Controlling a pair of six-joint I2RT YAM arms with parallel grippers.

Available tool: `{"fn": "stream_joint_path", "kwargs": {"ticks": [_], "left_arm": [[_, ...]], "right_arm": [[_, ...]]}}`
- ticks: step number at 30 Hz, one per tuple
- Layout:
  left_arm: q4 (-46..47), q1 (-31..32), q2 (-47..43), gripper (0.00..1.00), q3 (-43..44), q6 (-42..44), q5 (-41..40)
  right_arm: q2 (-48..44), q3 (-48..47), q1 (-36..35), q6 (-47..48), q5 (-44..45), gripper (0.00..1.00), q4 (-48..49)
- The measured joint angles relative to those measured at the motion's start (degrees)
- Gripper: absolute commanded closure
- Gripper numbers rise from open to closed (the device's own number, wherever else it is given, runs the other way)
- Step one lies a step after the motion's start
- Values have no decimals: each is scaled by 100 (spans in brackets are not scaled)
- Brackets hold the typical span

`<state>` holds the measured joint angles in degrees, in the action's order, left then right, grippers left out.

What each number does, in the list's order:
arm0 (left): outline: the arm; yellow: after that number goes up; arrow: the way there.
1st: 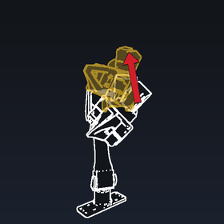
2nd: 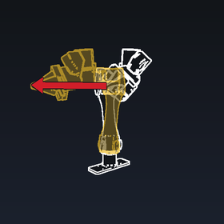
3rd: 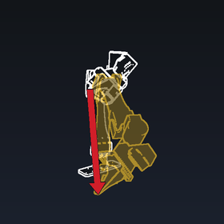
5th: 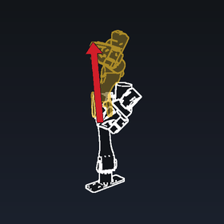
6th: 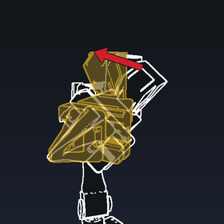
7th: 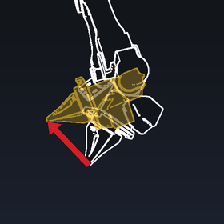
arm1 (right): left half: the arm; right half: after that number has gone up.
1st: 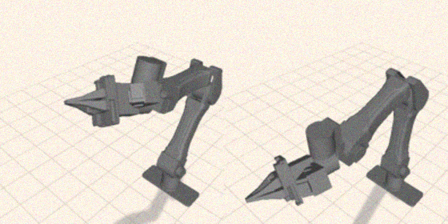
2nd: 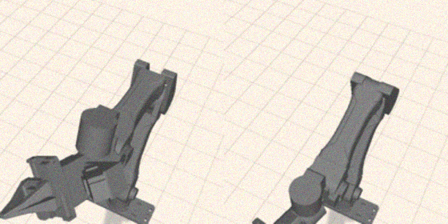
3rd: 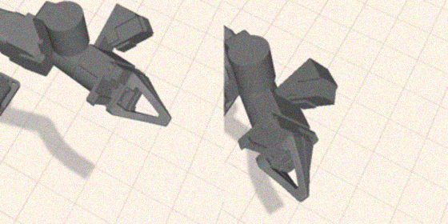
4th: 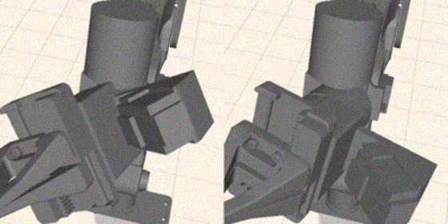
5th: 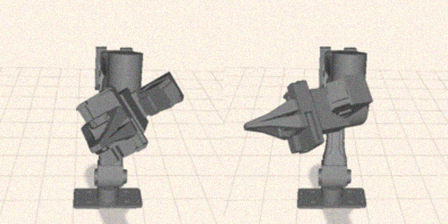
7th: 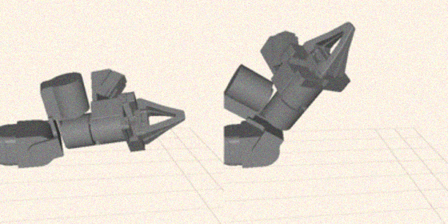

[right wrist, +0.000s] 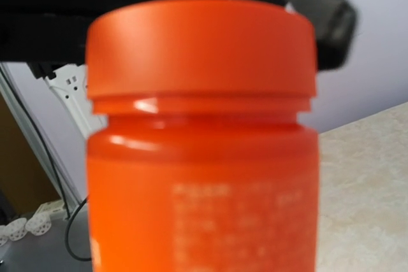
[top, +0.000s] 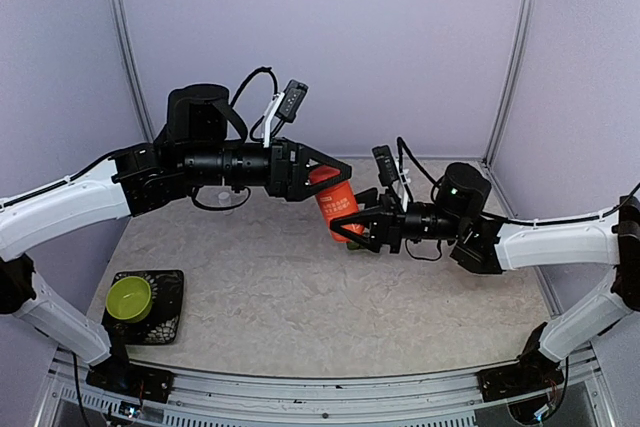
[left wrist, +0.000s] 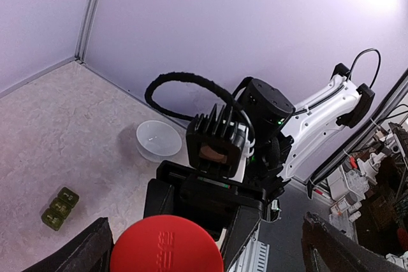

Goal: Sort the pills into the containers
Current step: Screw the lid of the pill bottle onto the pill bottle.

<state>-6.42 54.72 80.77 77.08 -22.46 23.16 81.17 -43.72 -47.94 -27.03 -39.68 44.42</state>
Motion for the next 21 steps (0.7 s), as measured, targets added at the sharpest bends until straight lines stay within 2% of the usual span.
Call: {"fn": "stream_joint_path", "kwargs": {"ticks": [21], "left_arm": [[208, 212, 181, 1, 39, 133, -74]], "right_arm": [[625, -380, -398, 72, -254, 98, 133]]}}
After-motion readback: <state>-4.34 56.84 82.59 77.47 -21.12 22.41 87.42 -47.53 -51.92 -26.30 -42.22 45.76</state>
